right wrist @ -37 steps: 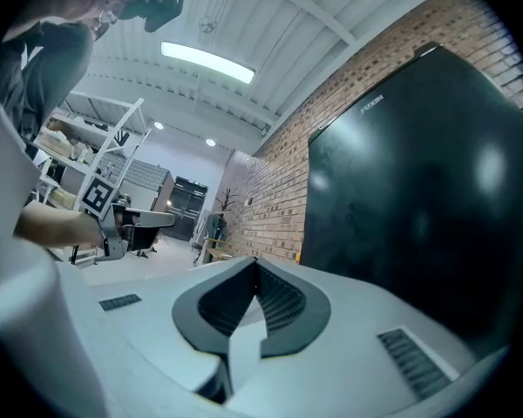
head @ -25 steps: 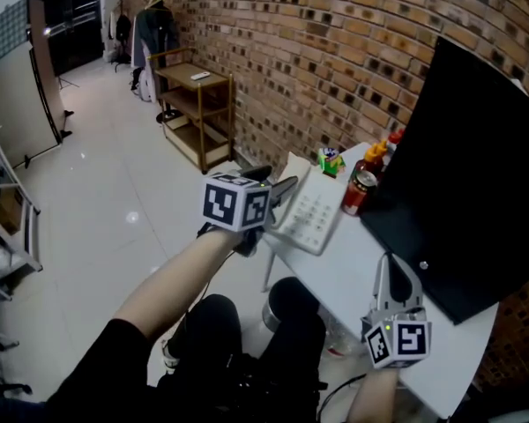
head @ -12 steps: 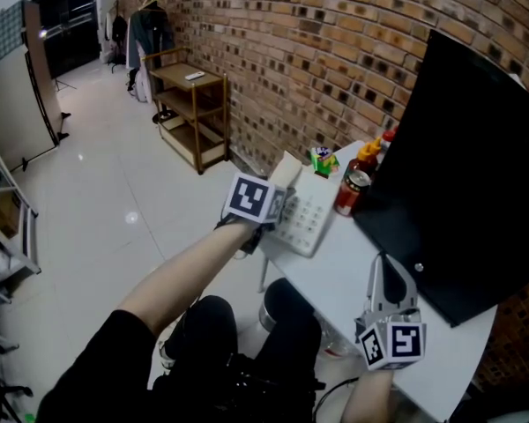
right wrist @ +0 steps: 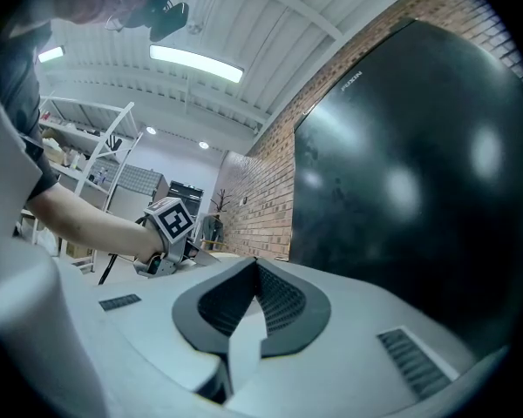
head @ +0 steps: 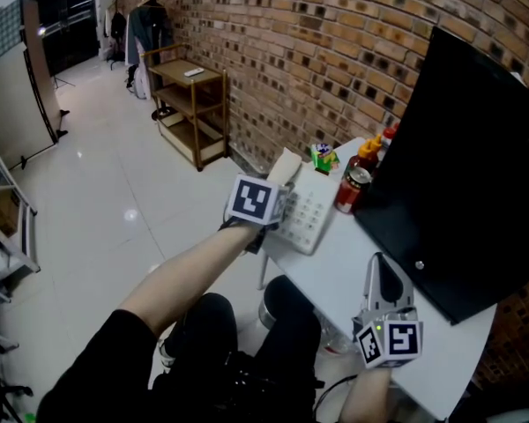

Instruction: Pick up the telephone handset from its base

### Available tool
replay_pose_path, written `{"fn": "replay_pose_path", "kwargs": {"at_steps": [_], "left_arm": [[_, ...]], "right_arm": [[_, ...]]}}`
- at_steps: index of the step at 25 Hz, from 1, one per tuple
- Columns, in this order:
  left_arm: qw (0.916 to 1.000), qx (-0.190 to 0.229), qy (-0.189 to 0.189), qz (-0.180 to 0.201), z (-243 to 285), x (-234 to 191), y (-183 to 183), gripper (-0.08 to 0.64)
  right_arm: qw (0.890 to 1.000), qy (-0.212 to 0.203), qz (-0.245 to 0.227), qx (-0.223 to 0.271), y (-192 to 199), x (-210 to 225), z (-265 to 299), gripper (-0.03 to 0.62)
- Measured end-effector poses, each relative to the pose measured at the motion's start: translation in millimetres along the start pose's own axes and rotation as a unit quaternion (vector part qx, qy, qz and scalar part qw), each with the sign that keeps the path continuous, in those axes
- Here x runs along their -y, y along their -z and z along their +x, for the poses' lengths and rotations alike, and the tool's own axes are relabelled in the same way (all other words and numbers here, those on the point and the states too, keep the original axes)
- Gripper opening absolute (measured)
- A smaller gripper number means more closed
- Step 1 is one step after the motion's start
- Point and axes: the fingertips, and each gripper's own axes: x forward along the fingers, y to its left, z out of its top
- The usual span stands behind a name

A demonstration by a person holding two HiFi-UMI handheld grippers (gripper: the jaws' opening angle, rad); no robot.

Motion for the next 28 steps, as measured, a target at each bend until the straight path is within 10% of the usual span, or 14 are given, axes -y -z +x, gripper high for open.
{"fn": "replay_pose_path", "kwargs": {"at_steps": [9, 18, 23, 28], "left_arm": [[0.9947, 0.095, 0.037, -0.012, -38.7, 1.7, -26.7, 0.229], [0.9609, 0.227, 0.149, -0.053, -111.9, -3.3, -63.2, 0.229], [0.9291, 0.279, 0.236, -0.055, -149.9, 5.3, -58.1, 0.229], [0.8705, 0.338, 0.345, -0.095, -199.0, 3.7, -47.4, 0.229]], "right_arm": [[1.0, 0.001, -0.006, -0.002, -0.5, -0.2, 4.6, 0.008], [1.0, 0.004, -0.02, -0.005, -5.5, 0.1, 1.3, 0.008], [1.0, 0.01, -0.006, -0.009, -4.8, 4.8, -3.8, 0.008], [1.0, -0.018, 0.011, 0.002, -7.9, 0.7, -10.8, 0.008]]}}
